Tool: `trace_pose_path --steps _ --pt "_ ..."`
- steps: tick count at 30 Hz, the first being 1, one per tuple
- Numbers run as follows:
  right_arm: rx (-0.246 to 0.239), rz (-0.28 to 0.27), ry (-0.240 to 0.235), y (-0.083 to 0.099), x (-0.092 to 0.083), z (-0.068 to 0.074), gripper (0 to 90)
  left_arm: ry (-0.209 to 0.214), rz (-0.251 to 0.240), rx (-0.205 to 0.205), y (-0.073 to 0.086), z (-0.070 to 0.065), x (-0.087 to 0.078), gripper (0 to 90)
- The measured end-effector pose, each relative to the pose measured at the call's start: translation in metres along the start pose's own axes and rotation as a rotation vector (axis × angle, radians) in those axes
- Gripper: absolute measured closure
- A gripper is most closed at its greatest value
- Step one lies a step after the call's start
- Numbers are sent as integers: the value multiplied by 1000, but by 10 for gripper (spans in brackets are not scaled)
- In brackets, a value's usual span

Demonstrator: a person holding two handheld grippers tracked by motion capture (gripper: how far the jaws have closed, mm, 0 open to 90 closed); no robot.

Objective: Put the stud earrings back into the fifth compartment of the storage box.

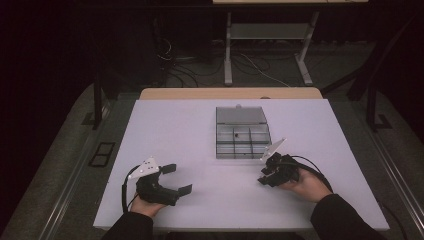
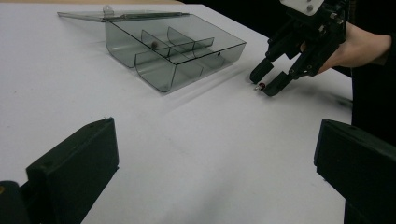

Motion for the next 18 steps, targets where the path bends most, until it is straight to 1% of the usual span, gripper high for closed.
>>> trace_pose_path --steps 5,6,7,10,13,18 --pt "-10 -3 15 -1 0 0 707 2 -1 0 0 0 0 0" --pt "-13 -5 17 -1 0 -1 733 2 -2 0 0 0 0 0" --pt "-11 -5 13 -1 0 -1 784 2 -3 -2 0 0 0 0" --pt "-2 -5 9 -1 0 -1 789 1 -3 -2 0 0 0 0" --pt "-3 -3 9 0 0 -2 794 1 -3 -1 0 0 0 0" --pt "18 -2 -27 0 -1 -1 797 1 -2 0 0 0 0 0"
Point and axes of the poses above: each handheld gripper's, and its own axes: x roughly forward along the jaws, y roughly out of its underside, z roughly to its left, the point moved 6 cm from there along x, roughly forward along the jaws, and after that the axes turned 1 degree about -x, right-handed, at the moved point
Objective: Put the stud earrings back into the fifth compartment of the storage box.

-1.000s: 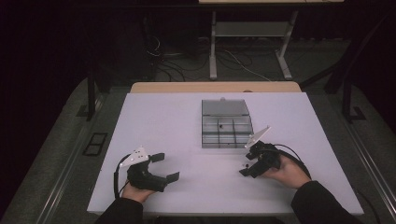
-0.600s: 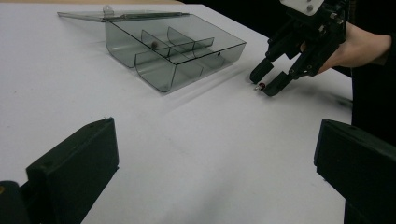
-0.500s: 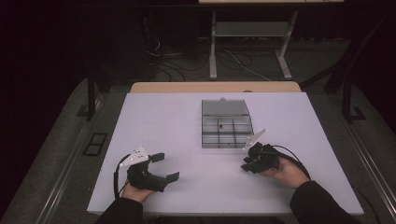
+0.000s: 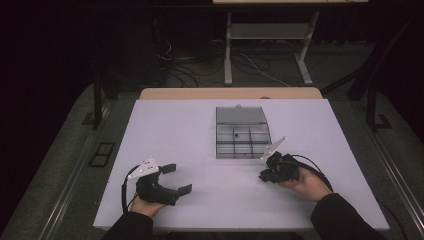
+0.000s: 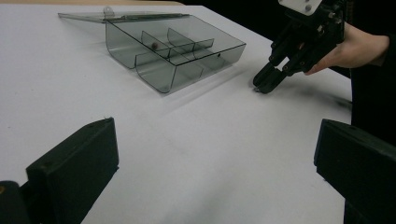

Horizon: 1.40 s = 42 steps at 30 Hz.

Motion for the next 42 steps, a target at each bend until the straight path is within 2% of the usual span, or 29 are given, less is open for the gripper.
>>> trace_pose_path --steps 4,14,26,42 --pt "-3 -1 -10 0 -1 0 798 -1 0 0 0 0 0 0" --pt "39 -42 -59 -2 -13 1 798 -2 0 -1 0 0 0 0" --pt "20 -88 -48 -15 -37 -2 798 -2 0 -1 0 0 0 0" --pt "19 -154 -16 -36 -69 -15 799 -2 0 0 0 0 0 0"
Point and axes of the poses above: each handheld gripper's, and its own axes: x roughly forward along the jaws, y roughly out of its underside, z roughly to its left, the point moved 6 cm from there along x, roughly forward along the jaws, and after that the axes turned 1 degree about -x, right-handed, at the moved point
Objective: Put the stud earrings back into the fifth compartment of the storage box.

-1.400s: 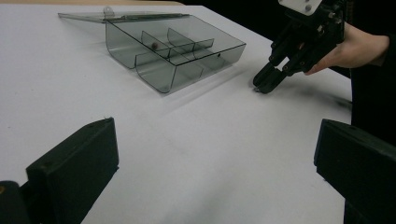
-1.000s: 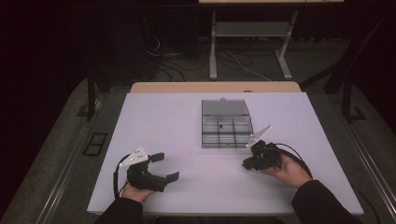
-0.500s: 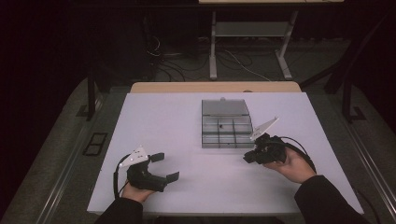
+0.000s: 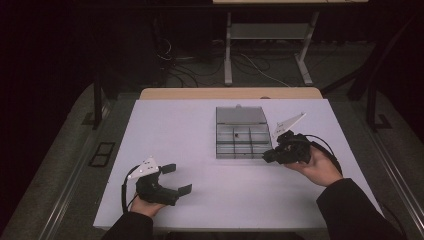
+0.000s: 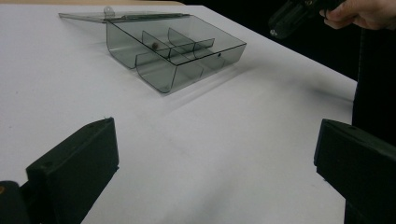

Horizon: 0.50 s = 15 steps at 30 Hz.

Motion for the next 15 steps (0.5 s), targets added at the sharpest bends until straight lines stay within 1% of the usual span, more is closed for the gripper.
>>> trace_pose_path --steps 9,15 --pt "-15 -15 10 -20 -9 -6 798 0 0 1 0 0 0 0" --pt "-25 -21 16 -34 -11 -11 798 1 -1 1 0 0 -1 0"
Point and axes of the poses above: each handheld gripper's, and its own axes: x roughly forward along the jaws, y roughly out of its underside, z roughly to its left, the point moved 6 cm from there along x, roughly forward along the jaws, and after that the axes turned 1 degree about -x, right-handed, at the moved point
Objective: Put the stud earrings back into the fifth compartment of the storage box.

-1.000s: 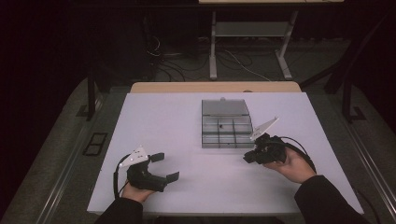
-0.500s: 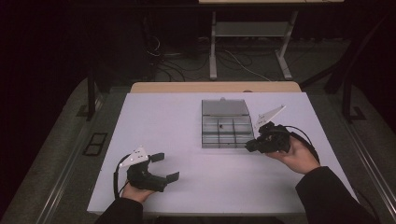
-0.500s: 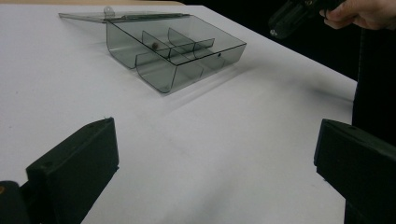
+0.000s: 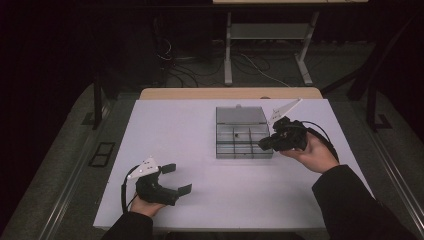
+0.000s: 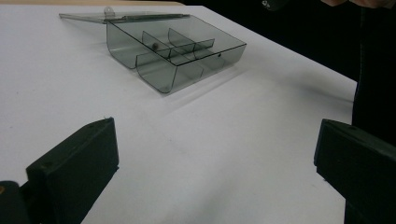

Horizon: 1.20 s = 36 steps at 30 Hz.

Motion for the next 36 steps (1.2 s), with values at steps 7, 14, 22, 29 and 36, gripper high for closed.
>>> trace_pose_path --steps 7,14,22,29,36 --pt "-9 -9 -1 -17 2 -5 798 0 -1 -1 0 0 0 0" --pt "-9 -10 3 -34 9 -12 798 1 -3 -3 0 1 0 0" --pt "6 -12 13 -49 18 -25 798 2 -3 -2 0 1 0 0" --pt "31 -15 18 -57 30 -35 798 1 -7 -6 0 1 -1 0" --pt "40 4 23 -59 43 -44 798 3 -6 -4 -1 1 -1 0"
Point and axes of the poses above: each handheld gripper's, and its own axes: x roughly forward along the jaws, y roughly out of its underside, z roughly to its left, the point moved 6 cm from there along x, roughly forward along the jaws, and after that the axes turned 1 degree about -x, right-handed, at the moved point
